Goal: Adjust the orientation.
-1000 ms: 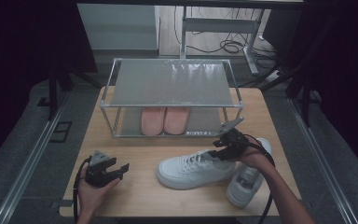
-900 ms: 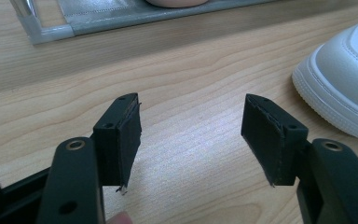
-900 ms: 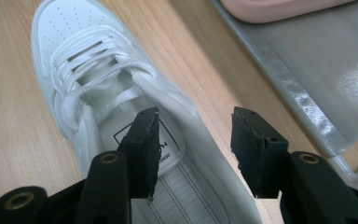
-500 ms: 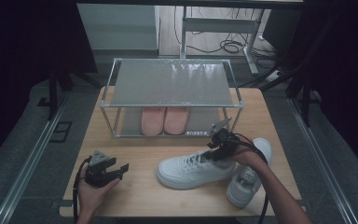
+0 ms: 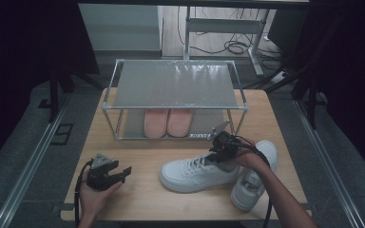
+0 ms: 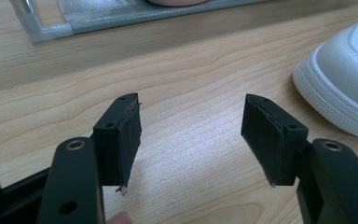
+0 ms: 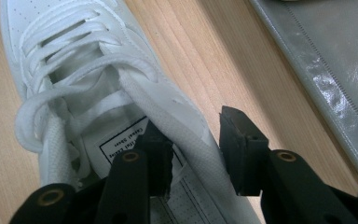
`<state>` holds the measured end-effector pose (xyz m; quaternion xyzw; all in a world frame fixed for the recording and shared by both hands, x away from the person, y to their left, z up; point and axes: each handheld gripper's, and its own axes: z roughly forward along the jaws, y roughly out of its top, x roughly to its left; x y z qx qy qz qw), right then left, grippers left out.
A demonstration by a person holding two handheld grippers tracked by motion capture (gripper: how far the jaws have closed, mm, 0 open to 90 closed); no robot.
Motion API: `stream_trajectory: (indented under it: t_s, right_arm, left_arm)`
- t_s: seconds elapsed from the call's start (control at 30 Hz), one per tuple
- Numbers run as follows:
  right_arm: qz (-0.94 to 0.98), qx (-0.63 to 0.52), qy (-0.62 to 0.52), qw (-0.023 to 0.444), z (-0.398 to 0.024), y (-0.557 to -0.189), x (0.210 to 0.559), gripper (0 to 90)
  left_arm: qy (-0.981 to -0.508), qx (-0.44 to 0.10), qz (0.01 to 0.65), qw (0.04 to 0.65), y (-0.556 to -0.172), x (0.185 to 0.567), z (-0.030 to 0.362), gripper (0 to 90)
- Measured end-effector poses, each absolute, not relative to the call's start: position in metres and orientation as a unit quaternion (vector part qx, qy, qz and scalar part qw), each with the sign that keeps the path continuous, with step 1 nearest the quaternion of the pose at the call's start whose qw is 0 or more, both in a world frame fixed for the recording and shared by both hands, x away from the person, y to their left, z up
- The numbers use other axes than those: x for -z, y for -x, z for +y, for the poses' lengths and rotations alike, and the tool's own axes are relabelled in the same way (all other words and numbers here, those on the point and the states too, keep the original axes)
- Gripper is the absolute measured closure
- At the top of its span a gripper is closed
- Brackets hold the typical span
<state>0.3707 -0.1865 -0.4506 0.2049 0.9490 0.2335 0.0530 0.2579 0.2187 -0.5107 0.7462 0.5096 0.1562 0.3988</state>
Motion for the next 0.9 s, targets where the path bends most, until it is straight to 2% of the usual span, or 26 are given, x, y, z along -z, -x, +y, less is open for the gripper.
stream_trajectory:
  t_s: [0.43, 0.9]
  right_arm:
    - [0.955, -0.226, -0.178, 0.075, -0.1837, -0.3694, 0.4507, 76.3]
    - [0.953, -0.239, -0.178, 0.063, -0.1873, -0.3695, 0.4465, 79.7]
  left_arm:
    - [-0.745, -0.156, 0.51, 0.4, -0.2578, 0.5108, 0.2188, 38.1]
    - [-0.745, -0.157, 0.509, 0.4, -0.2578, 0.5102, 0.2203, 38.1]
